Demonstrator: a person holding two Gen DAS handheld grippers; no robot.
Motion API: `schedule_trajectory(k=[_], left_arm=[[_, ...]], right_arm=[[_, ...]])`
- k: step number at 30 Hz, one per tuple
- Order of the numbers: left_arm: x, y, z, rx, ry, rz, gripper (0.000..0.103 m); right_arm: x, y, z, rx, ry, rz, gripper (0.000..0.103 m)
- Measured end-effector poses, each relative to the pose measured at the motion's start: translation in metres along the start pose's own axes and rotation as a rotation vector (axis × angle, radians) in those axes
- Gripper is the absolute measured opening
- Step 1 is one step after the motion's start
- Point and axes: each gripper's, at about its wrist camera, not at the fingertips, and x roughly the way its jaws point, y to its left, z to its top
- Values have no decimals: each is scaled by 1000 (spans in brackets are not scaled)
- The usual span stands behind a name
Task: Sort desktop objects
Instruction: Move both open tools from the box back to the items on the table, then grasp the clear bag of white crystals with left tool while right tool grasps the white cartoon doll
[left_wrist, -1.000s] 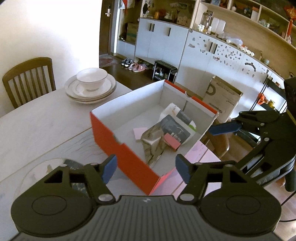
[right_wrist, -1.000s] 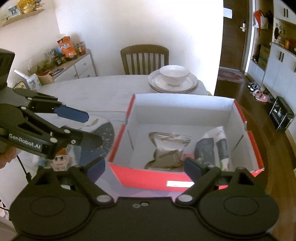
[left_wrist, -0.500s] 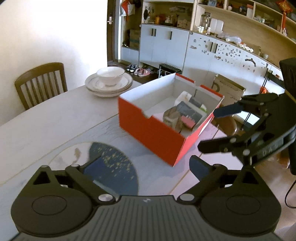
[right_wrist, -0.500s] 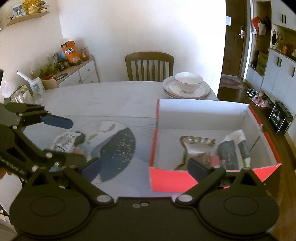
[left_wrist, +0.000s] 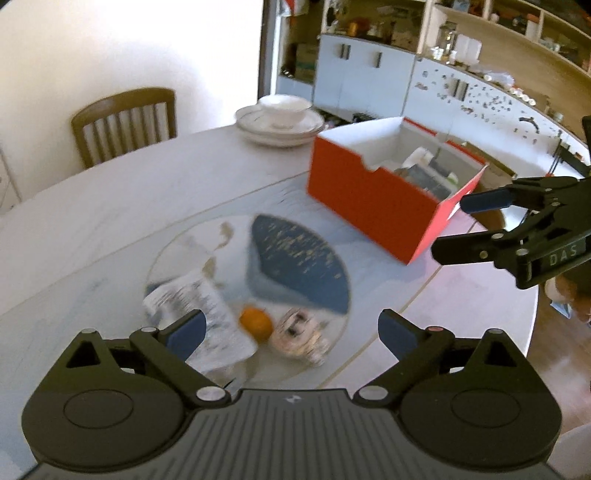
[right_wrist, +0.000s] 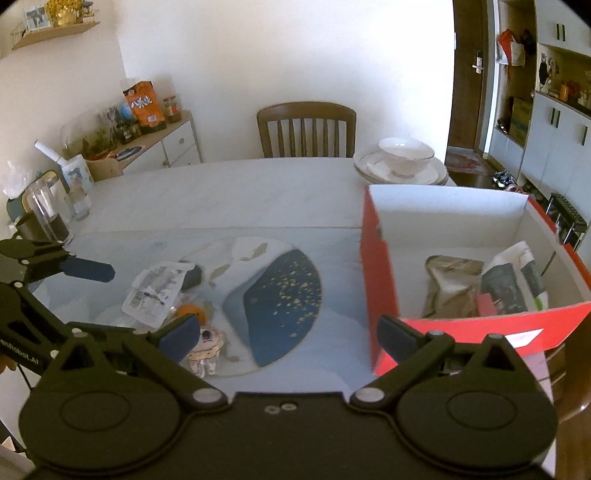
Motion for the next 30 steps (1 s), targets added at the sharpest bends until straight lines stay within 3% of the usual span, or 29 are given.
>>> schedule_trajectory(k=[11, 19, 30], left_arm=[[6, 43, -40, -31, 57, 48, 100], [14, 59, -58, -12, 75, 35, 100], [29, 82, -75, -2, 128, 73, 100]], right_arm=[[29, 41, -12, -18, 49, -8, 102], [51, 58, -16, -31, 84, -6, 102], [77, 75, -19, -53, 125, -2, 102]])
